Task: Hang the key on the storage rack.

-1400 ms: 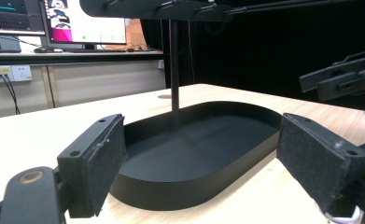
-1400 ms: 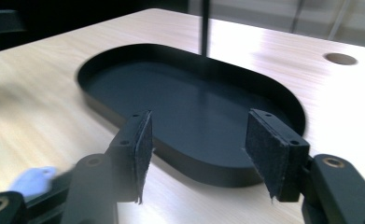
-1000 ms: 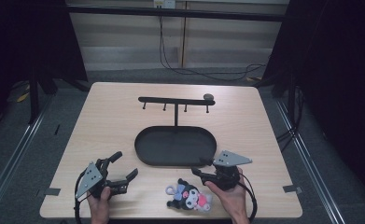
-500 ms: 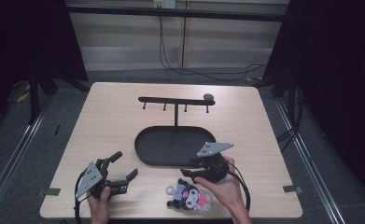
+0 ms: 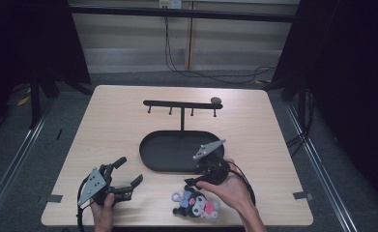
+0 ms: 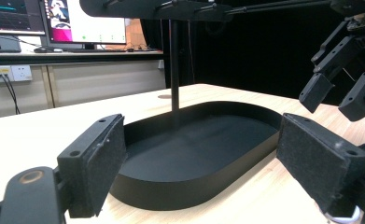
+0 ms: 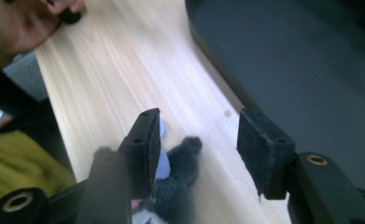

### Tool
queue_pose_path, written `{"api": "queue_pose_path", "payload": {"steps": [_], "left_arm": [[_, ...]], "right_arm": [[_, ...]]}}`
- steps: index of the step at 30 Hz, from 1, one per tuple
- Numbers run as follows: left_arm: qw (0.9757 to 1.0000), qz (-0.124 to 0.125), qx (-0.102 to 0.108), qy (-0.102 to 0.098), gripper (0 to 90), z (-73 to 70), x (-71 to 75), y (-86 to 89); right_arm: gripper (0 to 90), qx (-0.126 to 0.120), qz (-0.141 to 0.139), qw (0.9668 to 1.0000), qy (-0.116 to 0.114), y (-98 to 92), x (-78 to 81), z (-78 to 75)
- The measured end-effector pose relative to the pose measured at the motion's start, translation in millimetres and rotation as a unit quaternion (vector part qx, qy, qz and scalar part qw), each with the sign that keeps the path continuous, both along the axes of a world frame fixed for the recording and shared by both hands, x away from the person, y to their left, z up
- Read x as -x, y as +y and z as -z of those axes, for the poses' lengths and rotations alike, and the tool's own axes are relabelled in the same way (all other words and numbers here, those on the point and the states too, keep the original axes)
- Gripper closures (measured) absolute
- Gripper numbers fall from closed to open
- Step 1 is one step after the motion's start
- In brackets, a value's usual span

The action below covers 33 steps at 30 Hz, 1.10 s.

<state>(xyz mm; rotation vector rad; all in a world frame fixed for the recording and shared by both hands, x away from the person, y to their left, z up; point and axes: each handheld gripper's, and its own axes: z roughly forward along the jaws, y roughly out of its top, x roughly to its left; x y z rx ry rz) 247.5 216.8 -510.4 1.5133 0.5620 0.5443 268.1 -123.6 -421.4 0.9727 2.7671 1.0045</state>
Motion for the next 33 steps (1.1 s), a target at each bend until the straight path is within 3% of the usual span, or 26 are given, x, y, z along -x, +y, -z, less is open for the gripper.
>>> {"api": "queue_pose_path", "payload": {"steps": [10,15,18,20,21,22,24,27,30,31,32,33], "left_arm": [[1.0,0.0,0.0,-0.001,15.5,0.0,-0.1,-0.1],[1.0,0.0,0.0,0.0,15.5,0.0,0.0,0.0],[1.0,0.0,0.0,0.0,15.5,0.0,-0.1,0.0],[1.0,0.0,0.0,-0.001,15.5,0.0,-0.1,0.0],[1.0,0.0,0.0,-0.001,15.5,0.0,-0.1,0.0],[1.0,0.0,0.0,0.0,15.5,0.0,0.0,0.0],[1.0,0.0,0.0,0.0,15.5,0.0,-0.1,0.0],[1.0,0.0,0.0,0.0,15.5,0.0,0.0,0.0],[1.0,0.0,0.0,0.0,15.5,0.0,0.0,0.0],[1.0,0.0,0.0,0.0,15.5,0.0,0.0,0.0],[1.0,0.0,0.0,0.0,15.5,0.0,0.0,0.0],[1.0,0.0,0.0,-0.001,15.5,0.0,-0.1,0.0]], "right_arm": [[46.0,0.045,-0.032,0.9972,0.05,23.6,-12.4,-6.1],[42.8,0.068,-0.028,0.9959,0.054,31.1,-16.6,-6.4],[48.1,0.082,-0.055,0.9897,0.103,39.1,-22.3,-2.6],[52.1,0.096,-0.071,0.9859,0.117,42.6,-26.1,0.4],[52.1,0.096,-0.071,0.9859,0.117,42.6,-26.1,0.4],[55.4,0.116,-0.081,0.9819,0.126,47.7,-28.7,4.1],[59.5,0.127,-0.091,0.9794,0.128,51.7,-30.4,7.2],[63.0,0.125,-0.094,0.9784,0.135,54.8,-31.2,8.1],[66.7,0.137,-0.113,0.9727,0.149,62.1,-30.6,14.5],[66.7,0.137,-0.113,0.9727,0.149,62.1,-30.6,14.5],[67.4,0.146,-0.123,0.968,0.164,66.5,-29.5,18.4],[67.4,0.146,-0.123,0.968,0.164,66.5,-29.5,18.4]]}}
